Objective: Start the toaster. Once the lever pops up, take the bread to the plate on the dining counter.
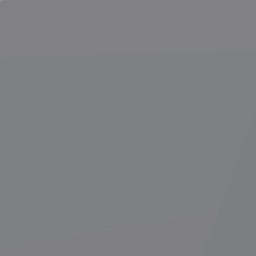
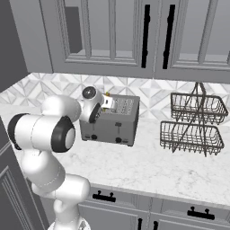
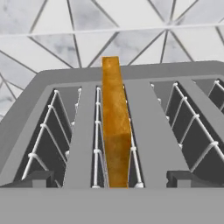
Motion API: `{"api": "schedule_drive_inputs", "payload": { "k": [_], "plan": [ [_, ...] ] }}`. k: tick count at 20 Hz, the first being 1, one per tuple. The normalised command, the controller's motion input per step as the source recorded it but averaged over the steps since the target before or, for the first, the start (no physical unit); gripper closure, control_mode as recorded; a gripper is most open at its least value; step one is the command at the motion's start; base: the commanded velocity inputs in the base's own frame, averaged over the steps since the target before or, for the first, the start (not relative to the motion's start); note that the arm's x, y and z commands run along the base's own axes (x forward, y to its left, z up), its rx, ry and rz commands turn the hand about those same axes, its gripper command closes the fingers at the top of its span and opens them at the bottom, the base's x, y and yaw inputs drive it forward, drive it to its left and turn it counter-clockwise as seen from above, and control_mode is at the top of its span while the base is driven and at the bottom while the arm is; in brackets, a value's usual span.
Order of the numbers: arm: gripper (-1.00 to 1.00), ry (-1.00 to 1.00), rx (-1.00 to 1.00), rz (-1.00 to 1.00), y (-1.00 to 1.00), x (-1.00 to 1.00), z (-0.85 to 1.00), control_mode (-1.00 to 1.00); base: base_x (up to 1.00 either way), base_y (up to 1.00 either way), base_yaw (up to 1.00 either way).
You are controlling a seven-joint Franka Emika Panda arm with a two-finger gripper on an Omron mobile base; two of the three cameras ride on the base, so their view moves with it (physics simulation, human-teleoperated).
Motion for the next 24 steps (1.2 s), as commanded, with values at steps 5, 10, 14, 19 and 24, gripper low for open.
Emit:
{"api": "schedule_drive_inputs", "payload": {
  "k": [5,10,14,19,24],
  "plan": [
    [-1.00,0.00,0.00,0.00,0.00,0.19,-0.20,-1.00,0.00,0.00,0.00],
    [-1.00,0.00,0.00,0.00,-0.01,0.16,-0.27,-1.00,0.00,0.00,0.00],
    [-1.00,-0.04,0.00,0.00,-0.01,0.14,-0.32,-1.00,0.00,0.00,0.00],
    [-1.00,-0.14,0.00,0.00,0.00,0.08,-0.37,-1.00,0.00,0.00,0.00],
    [1.00,-0.15,0.00,0.00,-0.07,0.00,-0.37,-1.00,0.00,0.00,0.00]
  ]
}}
